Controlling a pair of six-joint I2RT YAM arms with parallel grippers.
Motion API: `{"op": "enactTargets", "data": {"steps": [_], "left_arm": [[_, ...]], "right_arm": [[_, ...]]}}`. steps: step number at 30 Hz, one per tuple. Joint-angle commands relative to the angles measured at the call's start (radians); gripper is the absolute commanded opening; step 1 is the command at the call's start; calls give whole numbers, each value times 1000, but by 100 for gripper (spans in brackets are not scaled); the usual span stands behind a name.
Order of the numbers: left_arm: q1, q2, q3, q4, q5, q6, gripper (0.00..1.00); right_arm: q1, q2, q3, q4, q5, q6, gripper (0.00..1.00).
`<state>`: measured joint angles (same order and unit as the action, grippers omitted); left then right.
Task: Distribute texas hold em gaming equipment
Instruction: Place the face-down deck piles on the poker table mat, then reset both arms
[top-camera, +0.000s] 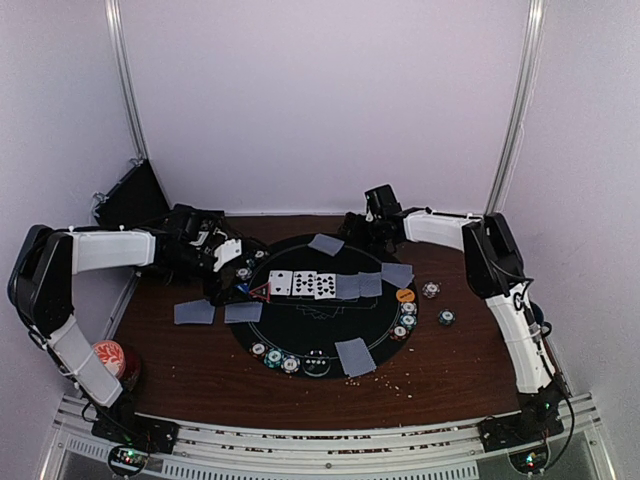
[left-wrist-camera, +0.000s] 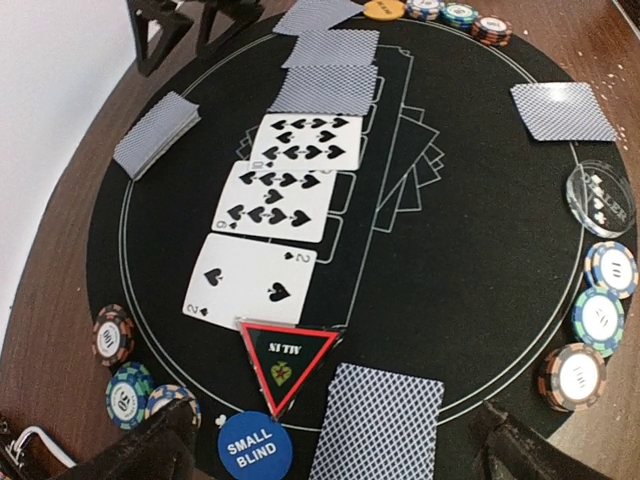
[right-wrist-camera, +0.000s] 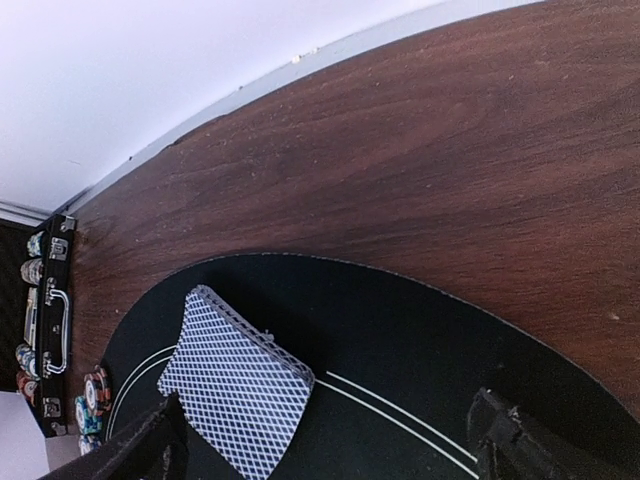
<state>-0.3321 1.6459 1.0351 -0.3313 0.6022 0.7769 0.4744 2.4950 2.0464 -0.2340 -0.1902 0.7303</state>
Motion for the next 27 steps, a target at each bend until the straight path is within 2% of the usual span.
{"op": "enactTargets", "data": {"steps": [1, 5, 10, 15, 22, 27], "left_arm": [[52, -60, 14, 91, -40, -80, 98], [107, -200, -14, 196, -91, -176, 98], [130, -373, -93, 360, -286, -252, 98], [134, -471, -117, 319, -388, -265, 98], [149, -645, -285, 298, -493, -386, 98], [151, -844, -430, 303, -566, -436, 98]], "right_arm": [[-6, -190, 17, -140, 137, -98, 100], [-7, -397, -105, -202, 262, -174, 100], [-6, -755, -392, -199, 438, -265, 100], [-2, -1160, -780, -128, 531, -347, 100], [3, -1644, -1142, -153, 468, -308, 100], [3, -1768, -1233, -194, 359, -313, 100]]}}
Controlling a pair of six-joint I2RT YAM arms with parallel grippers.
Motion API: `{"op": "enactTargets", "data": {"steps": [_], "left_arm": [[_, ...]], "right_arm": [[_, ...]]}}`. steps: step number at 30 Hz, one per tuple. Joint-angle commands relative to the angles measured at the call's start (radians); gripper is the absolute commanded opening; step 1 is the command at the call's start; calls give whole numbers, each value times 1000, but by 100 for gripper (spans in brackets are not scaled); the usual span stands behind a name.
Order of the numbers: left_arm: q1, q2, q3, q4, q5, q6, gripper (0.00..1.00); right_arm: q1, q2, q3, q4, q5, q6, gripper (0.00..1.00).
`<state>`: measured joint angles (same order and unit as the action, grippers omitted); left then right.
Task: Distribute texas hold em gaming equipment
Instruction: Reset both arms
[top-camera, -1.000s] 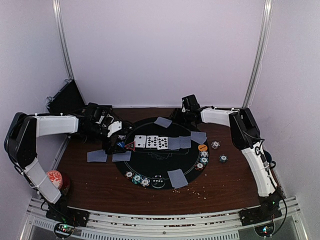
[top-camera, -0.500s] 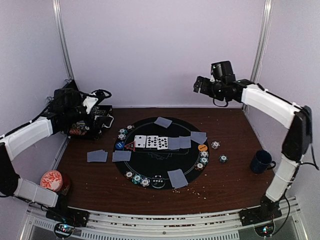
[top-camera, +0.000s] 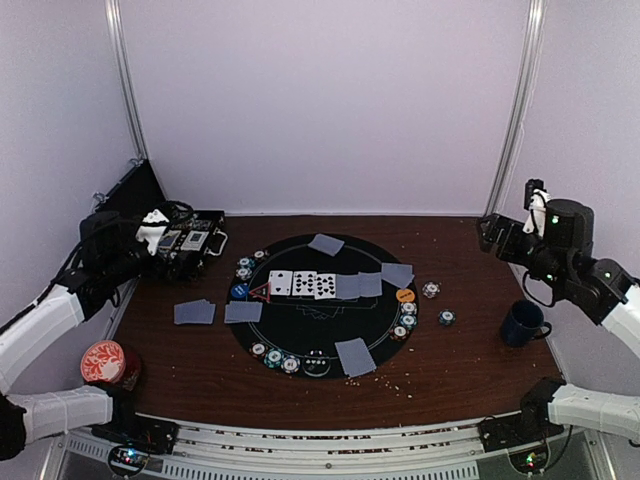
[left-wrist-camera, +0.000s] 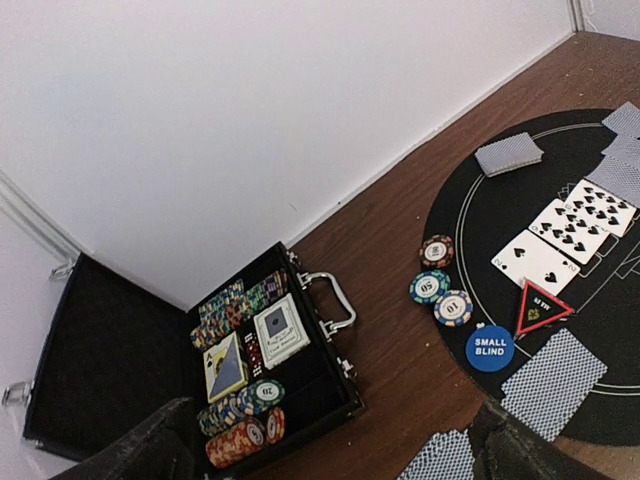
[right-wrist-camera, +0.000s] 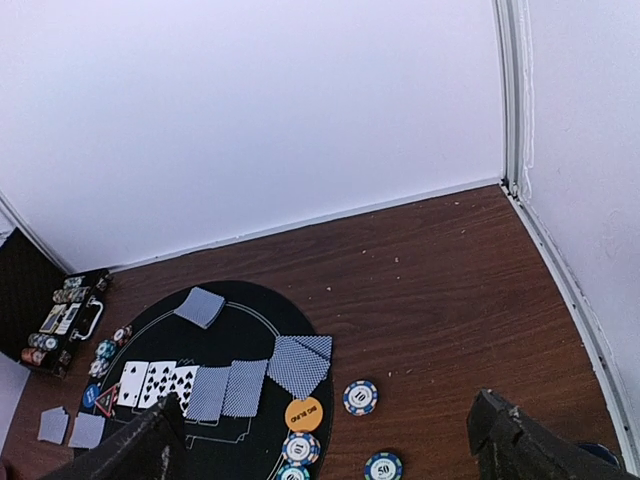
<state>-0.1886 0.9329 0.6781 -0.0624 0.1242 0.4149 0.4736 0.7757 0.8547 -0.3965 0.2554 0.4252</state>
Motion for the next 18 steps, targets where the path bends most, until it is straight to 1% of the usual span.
{"op": "enactTargets", "data": {"steps": [1, 3, 8, 11, 15, 18], "left_arm": [[8, -179, -96, 32, -91, -75, 98], [8, -274, -137, 16, -83, -71, 98], [8, -492, -216, -28, -26, -80, 98], [8, -562, -234, -27, -43, -78, 98], [8, -615, -226, -43, -62, -74, 98], [8, -654, -232, -70, -17, -68, 98]], "right_arm": [[3, -60, -53, -29, -108, -15, 100], [3, -80, -80, -20, -141, -25, 100], [3, -133, -118, -8, -156, -24, 100], [4, -157, -122, -2, -140, -26, 100], [4, -179, -138, 9, -134, -25, 100], [3, -187, -139, 15, -136, -28, 100]]}}
